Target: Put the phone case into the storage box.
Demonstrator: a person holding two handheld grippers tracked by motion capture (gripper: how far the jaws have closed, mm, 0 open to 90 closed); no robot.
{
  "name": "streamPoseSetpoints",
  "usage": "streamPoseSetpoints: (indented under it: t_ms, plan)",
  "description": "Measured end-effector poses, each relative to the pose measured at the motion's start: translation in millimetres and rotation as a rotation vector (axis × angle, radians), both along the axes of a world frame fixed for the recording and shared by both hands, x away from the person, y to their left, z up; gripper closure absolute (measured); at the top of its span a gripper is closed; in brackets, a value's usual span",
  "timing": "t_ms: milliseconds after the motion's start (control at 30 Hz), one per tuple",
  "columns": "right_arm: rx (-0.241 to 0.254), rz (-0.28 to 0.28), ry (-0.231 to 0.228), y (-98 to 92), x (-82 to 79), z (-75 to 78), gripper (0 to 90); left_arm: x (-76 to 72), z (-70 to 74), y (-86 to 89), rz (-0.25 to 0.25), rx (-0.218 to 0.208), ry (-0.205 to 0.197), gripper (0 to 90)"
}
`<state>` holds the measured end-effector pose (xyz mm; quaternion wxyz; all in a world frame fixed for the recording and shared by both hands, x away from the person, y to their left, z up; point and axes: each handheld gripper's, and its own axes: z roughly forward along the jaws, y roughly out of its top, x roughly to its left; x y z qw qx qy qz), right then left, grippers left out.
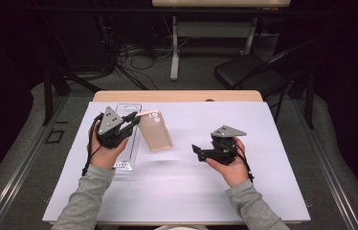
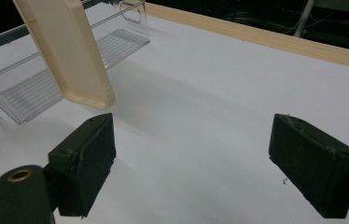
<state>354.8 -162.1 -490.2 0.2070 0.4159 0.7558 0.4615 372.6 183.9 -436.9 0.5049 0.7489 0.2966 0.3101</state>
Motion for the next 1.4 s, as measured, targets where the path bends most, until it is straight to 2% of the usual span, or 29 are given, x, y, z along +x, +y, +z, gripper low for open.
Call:
streamPoseSetpoints:
  t_ms: [200, 267, 700, 933, 967, 1000, 1200, 1267, 1400]
  plan:
    - [0.008, 0.029, 0.015, -2.4, -2.0, -1.6, 0.0, 1.9, 0.1, 1.2, -0.005, -0.011, 0.005, 79.2]
    - [-0.008, 0.034, 0.01, -2.3, -2.9, -2.0, 0.0, 1.9, 0.5, 1.6, -0.006, -0.013, 0.005, 79.2]
    - [0.009, -0.011, 0.013, -10.3, -0.6, -1.5, 0.0, 6.0, 0.3, 2.7, -0.016, -0.018, 0.019, 79.1]
    - [0.011, -0.026, 0.012, -16.4, 0.0, 1.7, 0.0, 9.9, 2.1, 12.9, -0.005, -0.063, 0.048, 79.3]
    - [0.013, -0.028, 0.013, -16.7, 0.2, 2.2, 0.0, 9.5, 3.7, 14.0, -0.005, -0.06, 0.05, 79.3]
    - [0.012, -0.03, 0.011, -17.5, 0.9, 3.0, 0.0, 8.7, 7.6, 14.5, -0.003, -0.04, 0.053, 79.3]
    - [0.019, -0.039, 0.001, -18.8, 4.9, 7.8, 0.0, 5.3, 31.4, 16.3, -0.006, 0.023, 0.02, 79.3]
    - [0.019, -0.04, -0.002, -19.4, 6.0, 8.2, 0.0, 7.3, 36.9, 14.6, -0.01, 0.052, 0.012, 79.3]
    - [0.017, -0.048, -0.002, -22.1, 6.3, 8.3, 0.0, 15.4, 43.1, 11.6, -0.026, 0.077, 0.02, 79.2]
